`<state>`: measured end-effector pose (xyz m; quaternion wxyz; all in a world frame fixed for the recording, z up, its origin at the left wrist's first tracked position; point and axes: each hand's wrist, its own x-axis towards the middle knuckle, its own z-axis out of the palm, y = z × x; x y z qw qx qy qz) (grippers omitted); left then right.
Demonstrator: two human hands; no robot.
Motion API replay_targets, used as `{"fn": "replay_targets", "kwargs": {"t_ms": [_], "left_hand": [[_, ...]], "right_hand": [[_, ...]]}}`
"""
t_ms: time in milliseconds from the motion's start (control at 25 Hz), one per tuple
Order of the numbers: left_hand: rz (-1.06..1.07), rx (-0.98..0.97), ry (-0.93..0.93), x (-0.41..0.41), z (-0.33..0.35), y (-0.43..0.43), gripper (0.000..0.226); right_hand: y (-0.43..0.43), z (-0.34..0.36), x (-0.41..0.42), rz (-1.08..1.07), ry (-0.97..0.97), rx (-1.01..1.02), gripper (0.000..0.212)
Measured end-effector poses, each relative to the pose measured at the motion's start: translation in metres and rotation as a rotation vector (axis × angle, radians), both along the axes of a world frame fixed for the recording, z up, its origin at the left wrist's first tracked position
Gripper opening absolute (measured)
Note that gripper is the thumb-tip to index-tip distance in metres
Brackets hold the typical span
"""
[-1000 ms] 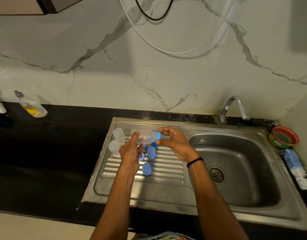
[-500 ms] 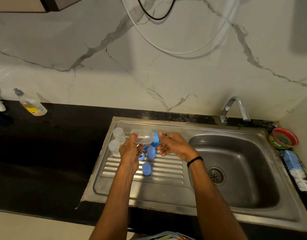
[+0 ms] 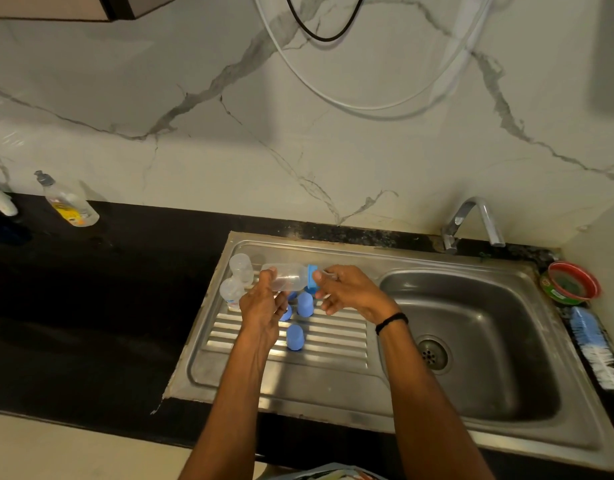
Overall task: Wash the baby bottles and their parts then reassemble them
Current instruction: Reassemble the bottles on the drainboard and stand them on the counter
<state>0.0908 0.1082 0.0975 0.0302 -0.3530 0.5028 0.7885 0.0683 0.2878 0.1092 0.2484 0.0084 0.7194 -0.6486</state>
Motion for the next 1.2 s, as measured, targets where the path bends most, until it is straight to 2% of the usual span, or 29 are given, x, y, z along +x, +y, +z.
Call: {"fn": "replay_targets", "kwargs": {"t_ms": [280, 400, 480, 720, 800, 880, 1040, 1200], "left_hand": [[0.0, -0.001, 0.005, 0.004, 0.001, -0.002, 0.028], [0.004, 0.013, 0.003, 0.005, 0.0, -0.004, 0.022], [0.0, 0.023, 0.016, 0.008, 0.001, -0.004, 0.016], [0.004, 0.029, 0.06, 0.011, 0.005, -0.006, 0.027], [-0.006, 0.032, 0.062, 0.012, 0.005, -0.006, 0.022], [0.007, 0.024, 0.054, 0.013, 0.006, -0.008, 0.012], [0.006, 0.02, 0.08, 0.017, 0.01, -0.007, 0.008], [-0.104, -0.041, 0.139, 0.019, 0.006, -0.016, 0.005]], "right_hand": [[-0.003, -0.002, -0.001, -0.019, 0.026, -0.008, 0.043], [-0.004, -0.006, -0.001, -0.013, 0.024, -0.031, 0.052], [-0.007, -0.007, -0.002, -0.025, 0.023, -0.023, 0.047], [-0.016, -0.009, -0.001, -0.067, 0.038, -0.053, 0.052], [-0.015, -0.012, 0.0, -0.049, 0.046, -0.051, 0.056], [-0.013, -0.015, 0.0, -0.034, 0.086, -0.061, 0.05], [-0.018, -0.017, 0.001, -0.059, 0.087, -0.075, 0.038], [-0.025, -0.023, 0.0, -0.121, 0.065, -0.056, 0.03]]}}
